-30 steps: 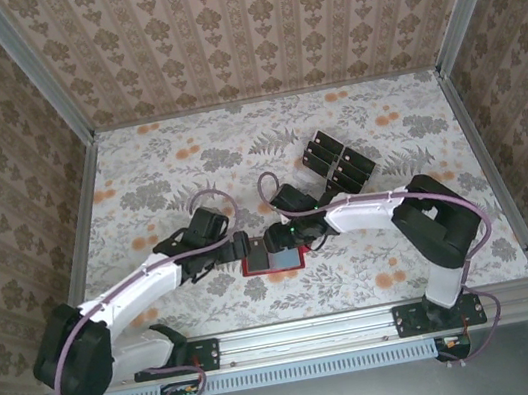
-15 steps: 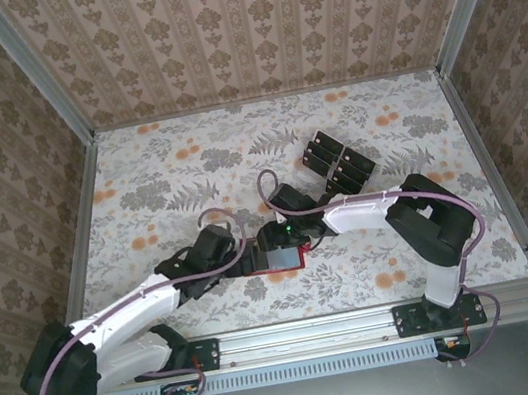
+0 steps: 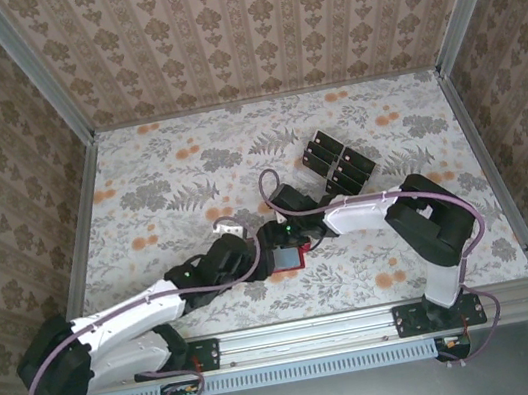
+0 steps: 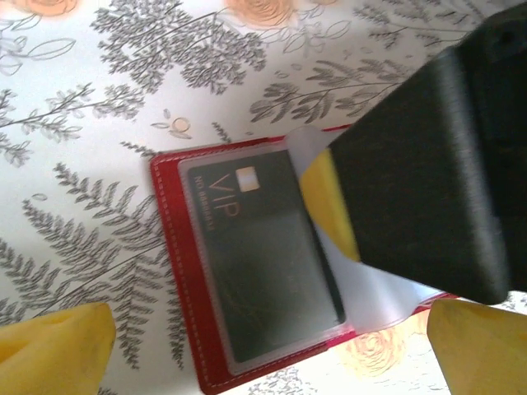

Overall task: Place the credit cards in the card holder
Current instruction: Flip over the card slot in the card holder.

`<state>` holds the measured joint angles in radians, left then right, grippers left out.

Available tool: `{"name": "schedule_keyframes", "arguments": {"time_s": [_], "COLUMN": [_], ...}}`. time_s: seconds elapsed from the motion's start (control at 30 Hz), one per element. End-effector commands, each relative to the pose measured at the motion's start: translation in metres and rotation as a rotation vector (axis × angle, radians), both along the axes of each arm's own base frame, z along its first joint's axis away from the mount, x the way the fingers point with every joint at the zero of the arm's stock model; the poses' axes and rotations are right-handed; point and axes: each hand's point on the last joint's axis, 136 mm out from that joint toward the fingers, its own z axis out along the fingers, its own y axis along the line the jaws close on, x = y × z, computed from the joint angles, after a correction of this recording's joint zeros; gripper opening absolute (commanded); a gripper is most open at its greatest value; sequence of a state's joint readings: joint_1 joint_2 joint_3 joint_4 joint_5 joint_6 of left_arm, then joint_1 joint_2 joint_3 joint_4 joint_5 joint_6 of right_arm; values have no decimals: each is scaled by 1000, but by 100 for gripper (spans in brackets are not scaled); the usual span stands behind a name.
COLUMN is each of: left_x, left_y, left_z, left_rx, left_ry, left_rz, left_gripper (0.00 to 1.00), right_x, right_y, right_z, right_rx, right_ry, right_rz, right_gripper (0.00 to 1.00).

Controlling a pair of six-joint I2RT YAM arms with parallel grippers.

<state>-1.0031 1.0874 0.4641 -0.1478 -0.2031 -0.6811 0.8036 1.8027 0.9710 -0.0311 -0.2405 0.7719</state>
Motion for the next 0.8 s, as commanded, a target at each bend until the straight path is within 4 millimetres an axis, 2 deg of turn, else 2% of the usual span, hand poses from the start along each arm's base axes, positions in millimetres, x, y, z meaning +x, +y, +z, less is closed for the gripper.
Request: {"name": "schedule_keyframes", "arguments": {"time_s": [0.0,0.4,0.63,0.77], "left_x": [5,15,10,8], "left_y": [-8,-19,-7,2], "left_z": [2,-13,-39,-46], "left_rx": [-1,80,147,164], "left_ry": [-23,-31,10,19], "left_rz": [10,13,38,67], "left_gripper": [100,100,100,100], "right_x": [-16,-17,-13,-10], "right_y": [-12,-11,-8,-9], "right_z": [-26,-24,-15,-7], "right_rx": [-56,-47,-34,-27], "right_ry": [79,81,65,51], "right_rz": [-8,-9,-10,-16], "right_gripper": [58,58,59,59]}}
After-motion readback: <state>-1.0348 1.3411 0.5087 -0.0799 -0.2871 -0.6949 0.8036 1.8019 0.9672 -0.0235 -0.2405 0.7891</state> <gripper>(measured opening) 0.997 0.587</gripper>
